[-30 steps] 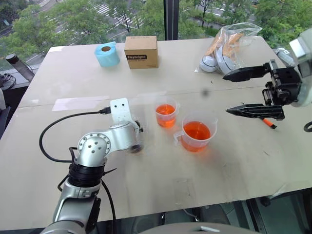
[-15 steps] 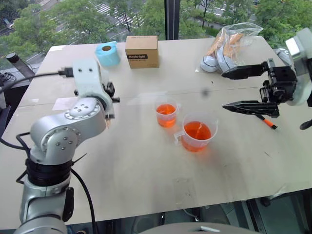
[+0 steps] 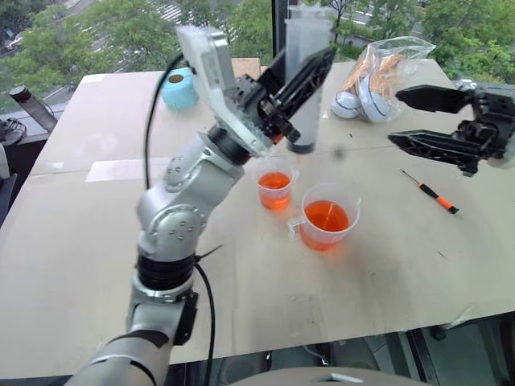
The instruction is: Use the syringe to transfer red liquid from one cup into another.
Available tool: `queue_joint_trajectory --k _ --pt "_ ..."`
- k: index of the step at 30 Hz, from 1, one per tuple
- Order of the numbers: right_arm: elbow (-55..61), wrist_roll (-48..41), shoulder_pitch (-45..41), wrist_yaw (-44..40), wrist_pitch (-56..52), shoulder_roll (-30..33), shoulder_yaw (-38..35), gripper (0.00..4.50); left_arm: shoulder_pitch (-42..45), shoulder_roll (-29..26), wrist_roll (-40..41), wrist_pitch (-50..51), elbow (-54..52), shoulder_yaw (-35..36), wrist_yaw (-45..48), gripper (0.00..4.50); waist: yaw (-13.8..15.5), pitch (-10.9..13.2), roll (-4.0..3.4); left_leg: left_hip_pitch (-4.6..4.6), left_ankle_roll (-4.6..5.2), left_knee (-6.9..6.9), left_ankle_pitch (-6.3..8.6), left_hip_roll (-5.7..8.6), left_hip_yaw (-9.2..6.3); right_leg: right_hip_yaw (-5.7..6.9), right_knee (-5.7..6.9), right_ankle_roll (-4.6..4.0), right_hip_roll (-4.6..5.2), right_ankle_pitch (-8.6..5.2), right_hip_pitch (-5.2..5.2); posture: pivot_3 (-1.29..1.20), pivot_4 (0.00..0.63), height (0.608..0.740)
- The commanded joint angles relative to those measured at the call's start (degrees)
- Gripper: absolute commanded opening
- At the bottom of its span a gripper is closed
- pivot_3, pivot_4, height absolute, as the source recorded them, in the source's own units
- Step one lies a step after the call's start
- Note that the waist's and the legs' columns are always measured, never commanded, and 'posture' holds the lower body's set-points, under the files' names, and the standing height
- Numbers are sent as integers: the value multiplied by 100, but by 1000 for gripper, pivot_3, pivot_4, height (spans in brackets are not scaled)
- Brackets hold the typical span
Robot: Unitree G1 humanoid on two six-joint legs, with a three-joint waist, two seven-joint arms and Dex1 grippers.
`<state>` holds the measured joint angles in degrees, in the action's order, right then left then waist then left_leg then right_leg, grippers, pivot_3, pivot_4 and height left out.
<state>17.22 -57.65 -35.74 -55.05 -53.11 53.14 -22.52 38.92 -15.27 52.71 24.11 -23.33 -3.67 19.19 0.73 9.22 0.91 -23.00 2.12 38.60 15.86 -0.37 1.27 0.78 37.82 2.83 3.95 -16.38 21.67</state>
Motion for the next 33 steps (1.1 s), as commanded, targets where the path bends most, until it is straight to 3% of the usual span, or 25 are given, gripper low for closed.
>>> queue_joint_trajectory --k 1,8,17,25,33 --pt "284 -219 220 274 -6 158 -568 4500 -32 116 -415 -402 281 -168 815 1409 -12 -1 -1 2 1 0 0 -1 0 -1 2 0 -8 0 0 0 150 740" --pt "946 -715 880 1240 72 -189 -1083 4500 -317 376 -845 -587 805 -517 1972 1409 -6 -1 -1 2 5 4 3 -4 3 -10 5 0 -25 0 0 0 150 740" --pt "1158 -1908 713 2334 -112 -142 -743 4500 -632 672 -1477 -824 937 -746 2360 1409 4 -1 -1 1 6 4 3 -6 -2 -6 4 0 -25 0 -1 0 150 740" --pt "868 -1970 88 2187 -376 415 17 4500 -853 978 -2000 -1232 1226 -933 2571 1409 4 -2 -3 0 10 5 5 -7 -3 -5 2 0 -26 0 -1 0 150 740" --pt "685 -1592 -171 1965 -332 432 402 4500 -966 1202 -2495 -1786 1625 -1018 2672 1409 6 -2 -3 -4 16 5 9 -7 -4 -4 -2 0 -22 0 0 0 150 740"
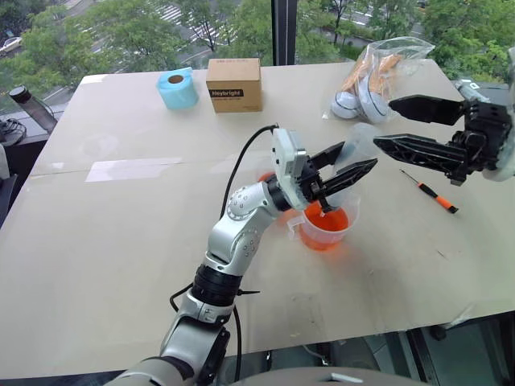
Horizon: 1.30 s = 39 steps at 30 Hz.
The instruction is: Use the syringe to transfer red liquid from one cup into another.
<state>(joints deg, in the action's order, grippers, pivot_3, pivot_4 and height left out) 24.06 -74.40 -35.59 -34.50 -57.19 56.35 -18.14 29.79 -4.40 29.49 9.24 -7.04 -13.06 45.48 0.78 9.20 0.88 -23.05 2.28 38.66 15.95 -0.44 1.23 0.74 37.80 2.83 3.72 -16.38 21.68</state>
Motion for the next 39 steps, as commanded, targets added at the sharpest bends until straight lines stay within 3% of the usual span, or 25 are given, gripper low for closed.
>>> queue_joint_trajectory --k 1,20,23,29,30,35,39 --pt "-15 108 -192 -107 66 118 -25 4500 -78 124 -247 -358 22 -105 37 1409 1 0 0 -1 1 0 0 0 0 0 -2 0 4 0 0 0 150 740" --pt "-30 -60 -213 155 -320 38 173 4500 -452 147 -566 -566 87 -147 70 1409 0 0 0 -1 19 0 11 0 0 4 -2 0 25 0 0 0 150 740" --pt "-55 -172 -209 228 -415 -38 245 3228 -474 145 -577 -560 78 -162 93 1409 0 0 0 -1 19 0 11 0 0 4 -2 0 24 0 0 0 150 740" --pt "-12 -86 -145 256 -487 -158 394 154 -483 145 -570 -541 59 -153 106 1409 0 0 0 -1 19 0 11 0 0 5 -2 0 24 0 0 0 150 740" --pt "11 -68 -120 236 -498 -149 404 59 -485 146 -574 -545 60 -153 104 1409 1 0 0 -1 19 0 11 0 0 5 -2 0 24 0 0 0 150 740" --pt "56 -122 -40 144 -534 -141 398 59 -503 157 -600 -561 63 -176 97 1409 0 0 0 -2 20 1 12 0 0 5 -2 0 24 0 0 0 150 740" --pt "-17 -251 -12 192 -598 -130 315 1364 -522 161 -613 -553 31 -192 92 1409 1 0 0 -2 21 1 12 0 -1 5 -2 0 24 0 0 0 150 740"
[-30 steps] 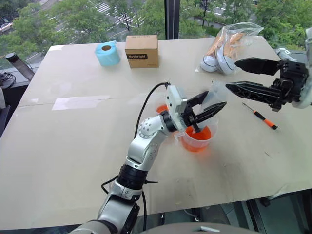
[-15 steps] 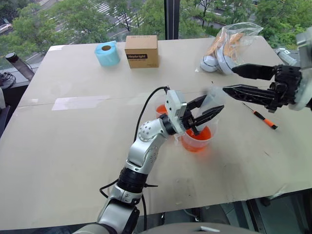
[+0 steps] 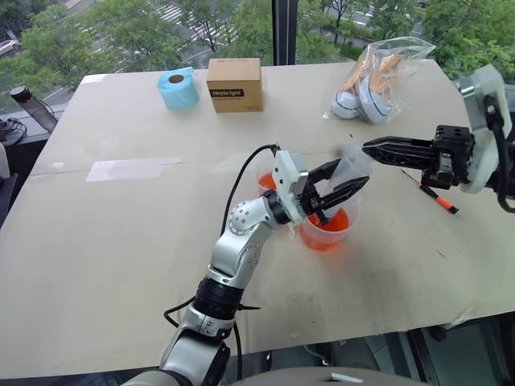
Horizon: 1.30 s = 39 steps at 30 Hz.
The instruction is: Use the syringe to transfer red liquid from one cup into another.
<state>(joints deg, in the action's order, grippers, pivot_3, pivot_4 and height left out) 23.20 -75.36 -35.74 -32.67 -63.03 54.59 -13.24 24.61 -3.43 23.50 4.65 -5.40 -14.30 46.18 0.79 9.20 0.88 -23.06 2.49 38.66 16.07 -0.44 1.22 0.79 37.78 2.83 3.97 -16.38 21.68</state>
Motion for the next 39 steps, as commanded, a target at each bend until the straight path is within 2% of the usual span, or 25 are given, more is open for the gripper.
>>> queue_joint_trajectory --k 1,2,18,19,21,30,39 --pt "42 -147 0 131 -12 2 -179 1944 -6 67 -17 -95 -133 -72 23 1409 0 0 0 0 0 0 0 0 0 0 0 0 0 0 0 0 150 740" --pt "15 -192 1 193 -38 -24 -174 2409 -9 69 -18 -94 -136 -77 23 1409 0 0 0 0 1 0 0 0 0 0 0 0 0 0 0 0 150 740" --pt "-30 -226 -17 316 -205 -95 -33 2409 -14 74 -103 -134 -105 -129 80 1409 1 0 -1 0 2 1 1 0 0 0 0 0 -1 0 0 0 150 740" --pt "-30 -202 -24 299 -203 -88 -26 1896 -17 76 -103 -137 -103 -129 80 1409 1 -1 -1 0 2 1 1 0 0 1 1 0 -1 0 0 0 150 740" --pt "-34 -148 -23 270 -197 -69 -16 1331 -18 70 -121 -146 -94 -138 87 1409 1 -1 -1 0 2 1 1 0 0 1 1 0 -1 0 0 0 150 740" --pt "-205 -179 -129 332 -94 -99 -206 1325 -27 90 -133 -150 -85 -150 106 1409 0 -1 -1 0 3 2 2 0 0 0 2 0 -1 0 0 0 150 740" --pt "-700 47 -316 224 -62 198 -445 1325 -67 100 -117 -119 -99 -161 146 1409 1 -1 -1 -1 4 3 2 0 0 1 0 0 -1 0 0 0 150 740"
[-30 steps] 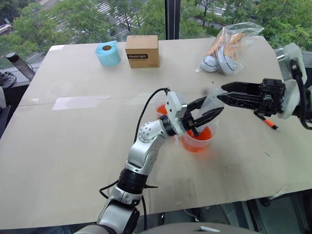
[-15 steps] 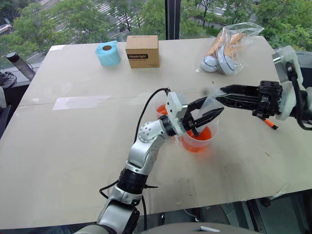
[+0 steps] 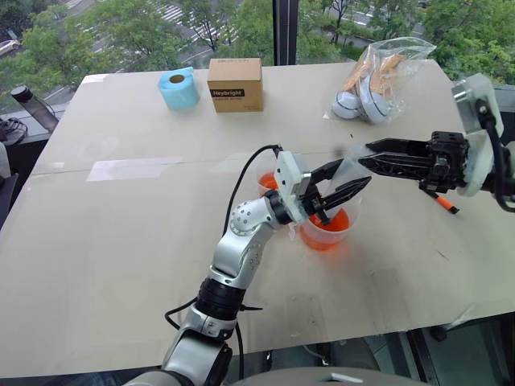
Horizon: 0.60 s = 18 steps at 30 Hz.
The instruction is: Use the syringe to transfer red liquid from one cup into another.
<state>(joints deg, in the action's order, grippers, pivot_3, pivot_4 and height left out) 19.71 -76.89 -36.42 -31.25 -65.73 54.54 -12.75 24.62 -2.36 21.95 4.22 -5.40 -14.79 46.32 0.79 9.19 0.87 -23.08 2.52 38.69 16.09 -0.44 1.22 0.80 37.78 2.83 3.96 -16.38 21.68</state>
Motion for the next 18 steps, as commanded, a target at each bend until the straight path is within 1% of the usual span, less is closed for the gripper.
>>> queue_joint_trajectory --k 1,18 --pt "-385 207 -268 101 213 199 -513 1325 -72 -6 42 -72 -98 -111 137 1409 0 0 0 0 0 0 0 0 0 0 0 0 0 0 0 0 150 740" --pt "-704 269 -431 276 311 139 -649 1325 -131 -97 75 -19 -61 -103 228 1409 0 0 0 0 1 0 1 0 0 0 1 0 0 0 0 0 150 740"
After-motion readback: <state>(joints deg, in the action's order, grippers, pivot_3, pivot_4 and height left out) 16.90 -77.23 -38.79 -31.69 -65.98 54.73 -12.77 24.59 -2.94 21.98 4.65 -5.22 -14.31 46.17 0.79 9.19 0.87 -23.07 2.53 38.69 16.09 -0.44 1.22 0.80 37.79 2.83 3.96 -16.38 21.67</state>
